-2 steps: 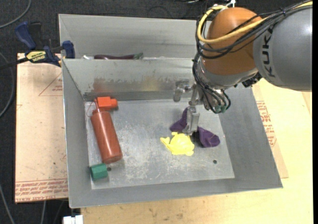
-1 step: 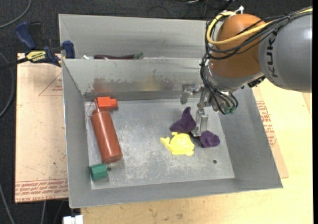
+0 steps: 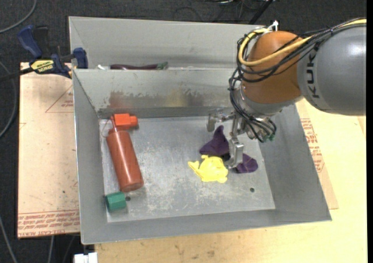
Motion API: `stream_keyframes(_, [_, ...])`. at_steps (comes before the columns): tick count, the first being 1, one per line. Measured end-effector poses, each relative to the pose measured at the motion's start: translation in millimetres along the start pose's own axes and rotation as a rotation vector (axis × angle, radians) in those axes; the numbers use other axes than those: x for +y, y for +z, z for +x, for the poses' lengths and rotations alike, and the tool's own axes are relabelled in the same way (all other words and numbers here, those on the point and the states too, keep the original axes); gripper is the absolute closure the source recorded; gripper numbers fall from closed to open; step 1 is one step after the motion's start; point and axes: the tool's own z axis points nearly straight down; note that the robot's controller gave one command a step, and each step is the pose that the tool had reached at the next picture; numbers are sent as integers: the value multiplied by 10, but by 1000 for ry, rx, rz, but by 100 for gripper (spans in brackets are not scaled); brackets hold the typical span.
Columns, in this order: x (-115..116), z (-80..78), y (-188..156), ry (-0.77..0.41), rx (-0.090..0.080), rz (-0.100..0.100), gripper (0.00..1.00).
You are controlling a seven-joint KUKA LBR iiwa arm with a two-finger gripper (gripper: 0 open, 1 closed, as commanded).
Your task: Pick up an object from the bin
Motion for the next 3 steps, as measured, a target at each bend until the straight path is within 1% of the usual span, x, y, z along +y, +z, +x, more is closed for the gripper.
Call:
stream_keyframes(1, [-14, 23, 473, -357, -1, -4, 100])
stream_keyframes(2, [-14, 24, 473, -357, -1, -4, 100])
stream_keyframes(3, [22, 43, 31, -358, 5, -7, 100])
